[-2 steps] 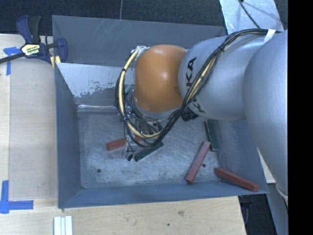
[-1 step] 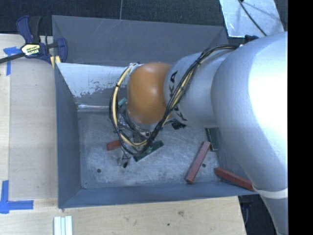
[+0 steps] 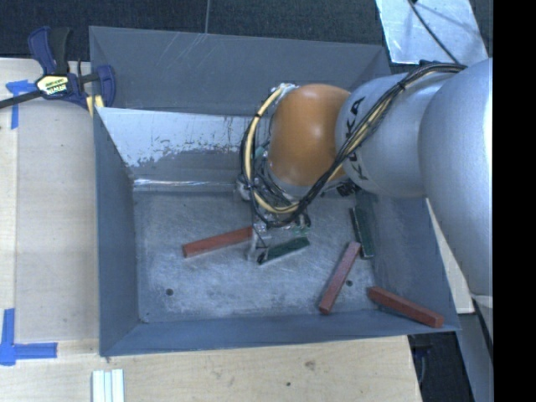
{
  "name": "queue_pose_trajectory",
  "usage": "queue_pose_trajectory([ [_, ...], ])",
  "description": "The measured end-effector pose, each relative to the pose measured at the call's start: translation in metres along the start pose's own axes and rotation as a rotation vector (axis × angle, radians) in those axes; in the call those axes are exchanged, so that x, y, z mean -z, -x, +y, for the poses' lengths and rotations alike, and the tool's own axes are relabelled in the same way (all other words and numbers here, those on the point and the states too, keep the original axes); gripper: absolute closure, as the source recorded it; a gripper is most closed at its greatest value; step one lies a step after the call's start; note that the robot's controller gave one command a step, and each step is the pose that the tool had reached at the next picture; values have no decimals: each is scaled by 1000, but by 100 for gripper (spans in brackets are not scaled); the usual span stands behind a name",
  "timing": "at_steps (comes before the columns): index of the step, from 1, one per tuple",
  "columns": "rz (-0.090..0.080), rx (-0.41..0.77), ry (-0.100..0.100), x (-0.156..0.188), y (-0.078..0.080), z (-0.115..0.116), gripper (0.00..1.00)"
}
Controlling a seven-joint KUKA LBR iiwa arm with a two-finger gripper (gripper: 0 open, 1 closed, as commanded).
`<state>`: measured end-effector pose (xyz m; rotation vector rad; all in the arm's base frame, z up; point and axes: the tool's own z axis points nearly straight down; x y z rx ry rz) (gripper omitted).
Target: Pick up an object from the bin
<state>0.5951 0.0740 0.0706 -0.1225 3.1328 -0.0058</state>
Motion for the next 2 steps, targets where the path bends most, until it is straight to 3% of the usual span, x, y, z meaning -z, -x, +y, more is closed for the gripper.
queue_pose_trajectory([
  [1,1,5,5,0,-1,6,100],
  [2,2,4,5,0,-1,6,0],
])
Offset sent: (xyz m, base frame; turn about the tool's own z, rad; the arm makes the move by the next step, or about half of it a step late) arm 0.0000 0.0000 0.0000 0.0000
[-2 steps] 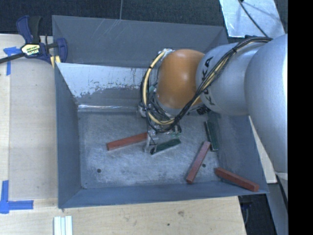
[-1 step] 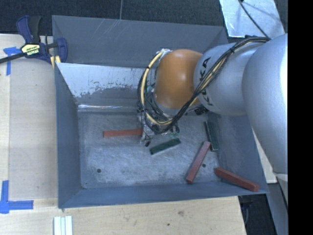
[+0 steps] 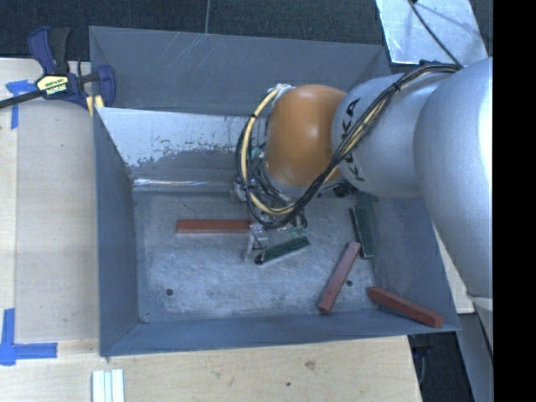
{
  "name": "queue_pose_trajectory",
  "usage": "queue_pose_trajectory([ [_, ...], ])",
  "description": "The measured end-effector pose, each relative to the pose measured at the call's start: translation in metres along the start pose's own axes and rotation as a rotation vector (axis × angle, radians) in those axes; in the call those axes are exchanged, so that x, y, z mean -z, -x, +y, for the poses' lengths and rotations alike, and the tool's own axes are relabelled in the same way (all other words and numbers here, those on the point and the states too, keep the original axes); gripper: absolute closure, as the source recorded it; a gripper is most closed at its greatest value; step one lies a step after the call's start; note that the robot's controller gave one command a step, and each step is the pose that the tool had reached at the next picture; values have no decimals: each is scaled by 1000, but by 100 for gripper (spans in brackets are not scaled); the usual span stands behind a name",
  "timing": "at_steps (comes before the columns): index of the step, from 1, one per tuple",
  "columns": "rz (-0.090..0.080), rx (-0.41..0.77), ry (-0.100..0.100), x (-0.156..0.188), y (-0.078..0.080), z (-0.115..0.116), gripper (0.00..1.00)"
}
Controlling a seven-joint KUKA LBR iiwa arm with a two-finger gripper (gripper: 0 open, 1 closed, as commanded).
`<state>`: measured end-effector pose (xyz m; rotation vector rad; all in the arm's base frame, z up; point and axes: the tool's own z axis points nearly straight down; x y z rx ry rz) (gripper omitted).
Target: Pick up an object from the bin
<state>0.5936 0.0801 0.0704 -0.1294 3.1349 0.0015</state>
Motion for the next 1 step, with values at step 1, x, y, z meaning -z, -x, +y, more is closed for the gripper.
queue_pose_trajectory([
  [1,-1,0,1,0,1,0,100],
])
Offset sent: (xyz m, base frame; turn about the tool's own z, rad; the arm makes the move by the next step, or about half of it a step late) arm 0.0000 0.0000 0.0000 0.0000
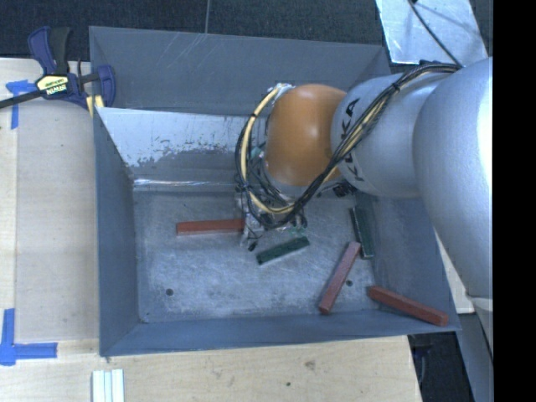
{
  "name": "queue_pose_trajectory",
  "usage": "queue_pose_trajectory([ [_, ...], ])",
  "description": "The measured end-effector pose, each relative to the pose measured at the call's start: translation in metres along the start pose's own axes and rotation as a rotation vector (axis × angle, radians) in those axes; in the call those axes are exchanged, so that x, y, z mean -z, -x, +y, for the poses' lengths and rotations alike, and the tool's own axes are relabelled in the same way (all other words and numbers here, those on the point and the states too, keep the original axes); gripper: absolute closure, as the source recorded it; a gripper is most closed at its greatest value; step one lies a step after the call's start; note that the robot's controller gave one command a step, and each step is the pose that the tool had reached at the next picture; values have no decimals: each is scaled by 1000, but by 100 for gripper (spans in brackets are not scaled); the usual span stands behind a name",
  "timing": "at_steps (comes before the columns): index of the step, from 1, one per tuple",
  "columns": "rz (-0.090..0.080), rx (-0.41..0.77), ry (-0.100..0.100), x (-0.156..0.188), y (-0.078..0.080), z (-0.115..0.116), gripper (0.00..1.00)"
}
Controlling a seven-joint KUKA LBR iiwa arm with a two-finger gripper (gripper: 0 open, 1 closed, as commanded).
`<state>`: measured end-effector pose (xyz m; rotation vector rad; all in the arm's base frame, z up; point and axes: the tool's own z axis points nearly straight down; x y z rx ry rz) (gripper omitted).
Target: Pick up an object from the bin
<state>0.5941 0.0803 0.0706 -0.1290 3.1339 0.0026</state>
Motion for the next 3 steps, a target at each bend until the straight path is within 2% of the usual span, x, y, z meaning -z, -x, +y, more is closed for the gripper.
queue_pose_trajectory([
  [1,-8,-4,-1,113,10,4,100],
  [2,0,295,0,88,34,24,100],
  [3,0,291,0,89,34,23,100],
])
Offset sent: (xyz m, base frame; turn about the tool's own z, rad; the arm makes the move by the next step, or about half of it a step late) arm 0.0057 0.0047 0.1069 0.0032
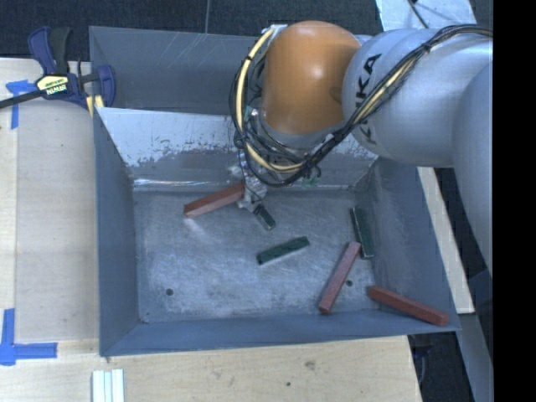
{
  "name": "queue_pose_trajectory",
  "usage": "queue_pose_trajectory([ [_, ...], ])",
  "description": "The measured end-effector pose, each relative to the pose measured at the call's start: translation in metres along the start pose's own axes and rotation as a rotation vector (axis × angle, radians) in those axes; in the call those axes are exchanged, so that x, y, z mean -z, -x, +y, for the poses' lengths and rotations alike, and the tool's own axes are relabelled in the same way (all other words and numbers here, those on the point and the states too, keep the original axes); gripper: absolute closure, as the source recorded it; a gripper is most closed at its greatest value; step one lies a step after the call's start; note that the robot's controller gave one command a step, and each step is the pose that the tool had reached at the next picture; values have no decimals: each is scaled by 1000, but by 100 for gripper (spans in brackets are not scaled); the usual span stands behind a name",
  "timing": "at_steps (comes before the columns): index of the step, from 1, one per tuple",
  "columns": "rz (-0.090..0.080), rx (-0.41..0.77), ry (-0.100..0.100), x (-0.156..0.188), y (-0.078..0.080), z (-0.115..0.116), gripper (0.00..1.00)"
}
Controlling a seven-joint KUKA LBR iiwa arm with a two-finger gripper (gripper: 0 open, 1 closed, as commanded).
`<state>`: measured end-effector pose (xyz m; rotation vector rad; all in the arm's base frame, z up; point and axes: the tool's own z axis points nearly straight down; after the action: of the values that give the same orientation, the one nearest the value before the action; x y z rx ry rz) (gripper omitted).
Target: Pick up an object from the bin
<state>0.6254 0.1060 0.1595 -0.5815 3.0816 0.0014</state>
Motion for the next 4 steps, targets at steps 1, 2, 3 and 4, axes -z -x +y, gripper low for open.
queue_pose_trajectory([
  [1,-3,139,-2,43,-5,-16,100],
  [2,-1,136,0,42,-5,-16,0],
  [3,11,65,3,-86,-32,-23,0],
  [4,2,65,0,-82,-30,-23,100],
])
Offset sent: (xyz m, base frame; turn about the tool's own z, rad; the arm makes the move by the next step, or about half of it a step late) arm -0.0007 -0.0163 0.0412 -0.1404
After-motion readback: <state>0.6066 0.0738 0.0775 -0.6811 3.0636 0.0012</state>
